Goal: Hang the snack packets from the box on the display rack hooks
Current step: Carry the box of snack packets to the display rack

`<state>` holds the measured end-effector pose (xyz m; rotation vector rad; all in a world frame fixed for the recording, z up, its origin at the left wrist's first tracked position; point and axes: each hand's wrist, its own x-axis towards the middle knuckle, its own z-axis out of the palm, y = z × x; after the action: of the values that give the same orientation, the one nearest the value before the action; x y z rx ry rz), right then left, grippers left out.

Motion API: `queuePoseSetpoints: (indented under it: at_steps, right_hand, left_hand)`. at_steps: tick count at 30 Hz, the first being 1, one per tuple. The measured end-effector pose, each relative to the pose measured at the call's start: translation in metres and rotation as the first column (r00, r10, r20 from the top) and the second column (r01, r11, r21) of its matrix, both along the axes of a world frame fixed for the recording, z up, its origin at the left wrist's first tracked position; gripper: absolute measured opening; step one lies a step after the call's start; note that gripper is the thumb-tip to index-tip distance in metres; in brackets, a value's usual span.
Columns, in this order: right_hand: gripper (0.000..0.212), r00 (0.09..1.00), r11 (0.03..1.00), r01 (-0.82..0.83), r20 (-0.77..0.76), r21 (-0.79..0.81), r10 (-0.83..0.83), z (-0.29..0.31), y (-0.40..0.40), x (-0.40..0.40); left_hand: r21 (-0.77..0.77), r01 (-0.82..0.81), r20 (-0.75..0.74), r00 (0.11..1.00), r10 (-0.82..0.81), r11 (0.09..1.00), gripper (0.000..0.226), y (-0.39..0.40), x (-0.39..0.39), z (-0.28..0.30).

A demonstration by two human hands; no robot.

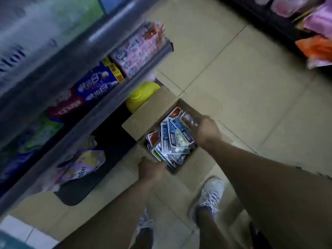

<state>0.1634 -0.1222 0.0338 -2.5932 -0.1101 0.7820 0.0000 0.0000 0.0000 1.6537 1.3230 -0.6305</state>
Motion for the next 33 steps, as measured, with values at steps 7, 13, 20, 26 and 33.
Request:
queuePoseSetpoints:
  at_steps: [7, 13, 20, 26, 33]
  right_hand:
    - [0.044, 0.984, 0.985, -0.156, 0.081, -0.069, 0.162, -0.07, 0.005, 0.055]
    - [0.034, 0.933, 0.91, -0.345, 0.023, -0.228, 0.359, -0.072, -0.006, 0.069]
    - [0.019, 0.985, 0.965, -0.172, -0.022, -0.197, 0.171, -0.026, -0.067, 0.06]
    - [0.02, 0.996, 0.967, -0.082, -0.056, -0.241, 0.07, 0.068, -0.137, 0.077]
    - [0.021, 0.999, 0.967, 0.045, 0.026, -0.249, -0.039, 0.216, -0.225, 0.122]
  left_hand:
    - [0.103, -0.151, -0.092, 0.983, 0.161, 0.983, 0.074, -0.023, 0.014, -0.064]
    - [0.281, -0.15, 0.024, 0.988, 0.15, 0.948, 0.047, -0.034, 0.012, -0.051]
    - [0.39, -0.024, 0.164, 0.985, -0.044, 0.92, 0.019, -0.021, 0.038, 0.002]
    - [0.32, 0.061, 0.168, 0.978, -0.12, 0.945, 0.014, -0.057, 0.085, 0.096]
    - [0.283, 0.151, 0.251, 0.941, -0.225, 0.947, 0.034, -0.122, 0.164, 0.258]
